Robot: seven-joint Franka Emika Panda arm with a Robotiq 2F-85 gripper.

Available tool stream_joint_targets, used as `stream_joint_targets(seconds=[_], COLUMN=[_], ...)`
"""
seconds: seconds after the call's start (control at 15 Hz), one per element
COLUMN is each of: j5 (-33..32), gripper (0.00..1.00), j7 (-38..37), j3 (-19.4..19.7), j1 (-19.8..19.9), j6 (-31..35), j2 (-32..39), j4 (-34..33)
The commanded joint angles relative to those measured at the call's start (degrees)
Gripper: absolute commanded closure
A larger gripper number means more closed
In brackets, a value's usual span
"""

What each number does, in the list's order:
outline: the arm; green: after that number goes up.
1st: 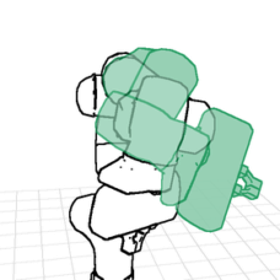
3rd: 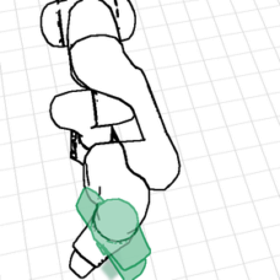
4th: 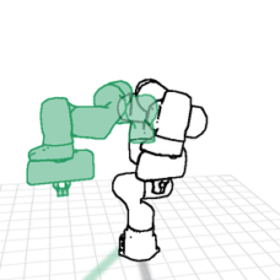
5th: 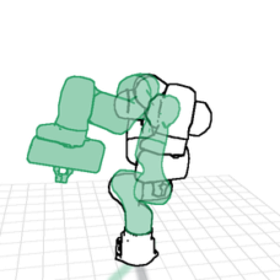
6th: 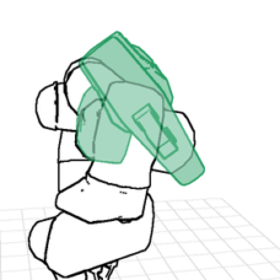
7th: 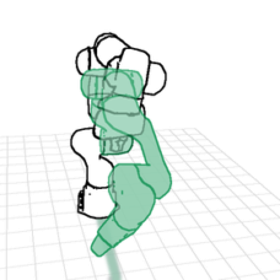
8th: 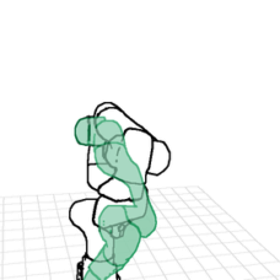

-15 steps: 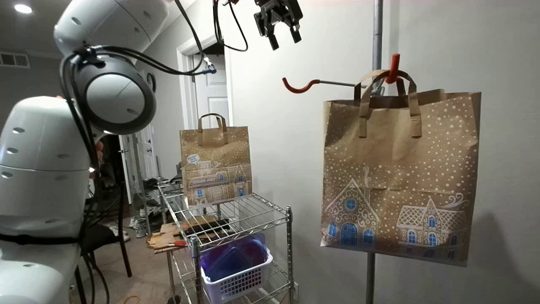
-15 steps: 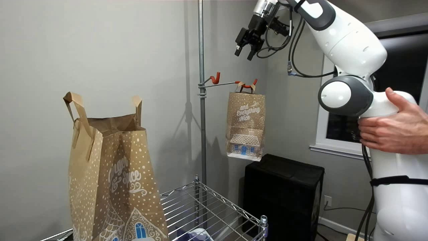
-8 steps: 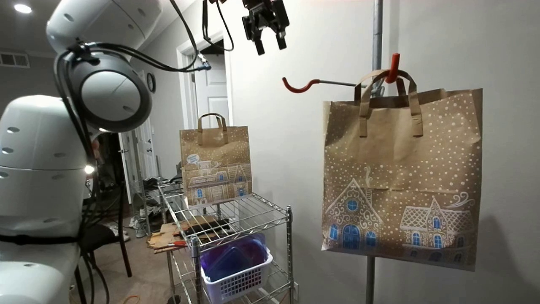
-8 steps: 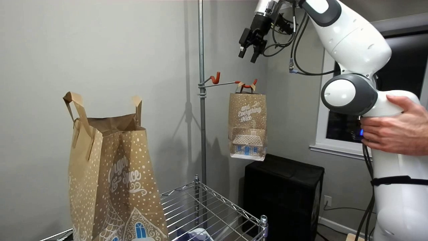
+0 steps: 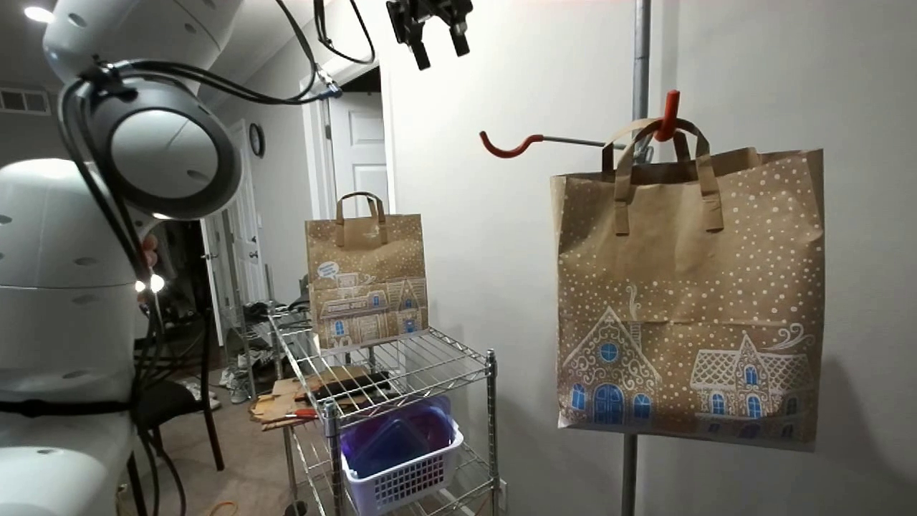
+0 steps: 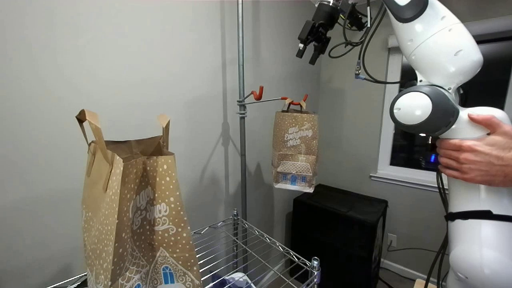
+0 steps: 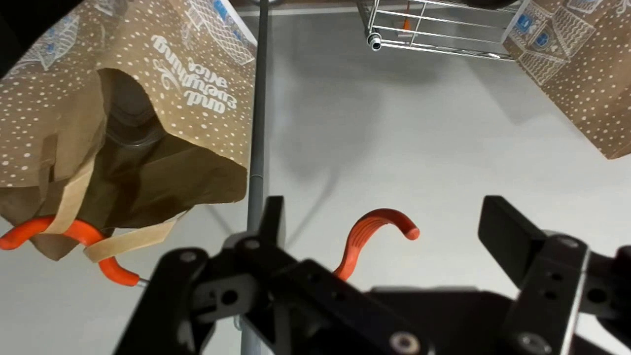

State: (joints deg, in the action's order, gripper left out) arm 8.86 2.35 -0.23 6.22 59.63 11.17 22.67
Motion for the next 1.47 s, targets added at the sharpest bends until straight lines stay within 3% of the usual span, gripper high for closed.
stream_joint_targets(seconds=[0.0,0.2,0.47,0.53,0.6,0.67,0.73,0.8,1.2,1.27,1.33,1.4], j5=[0.29,0.81,0.2,-0.26,-0.26,0.37,-0.26,-0.26,-0.26,0.51,0.28,-0.19], gripper=[0.0,0.0,0.0,0.0,0.0,0.0,0.0,0.0,0.0,0.0,0.0,0.0], j7=[4.95,5.99,7.24,4.37,4.66,4.37,4.89,4.9,4.91,4.18,4.47,4.9], j3=[1.73,1.9,1.72,1.1,1.1,1.33,1.1,1.1,1.13,1.06,0.77,0.92], j1=[4.07,5.53,5.52,4.7,4.7,4.85,4.71,4.74,4.79,4.46,3.63,4.5], j6=[-3.96,-8.4,-7.28,-6.41,-6.4,-9.6,-6.4,-6.4,-6.4,-9.82,-9.68,-7.29], j2=[5.23,4.96,7.07,0.24,0.75,4.99,1.3,1.31,1.56,4.95,4.49,0.37], j4=[-7.1,-6.61,-6.97,-0.12,-0.11,-7.16,0.02,0.02,-0.1,-6.88,-7.14,-0.19])
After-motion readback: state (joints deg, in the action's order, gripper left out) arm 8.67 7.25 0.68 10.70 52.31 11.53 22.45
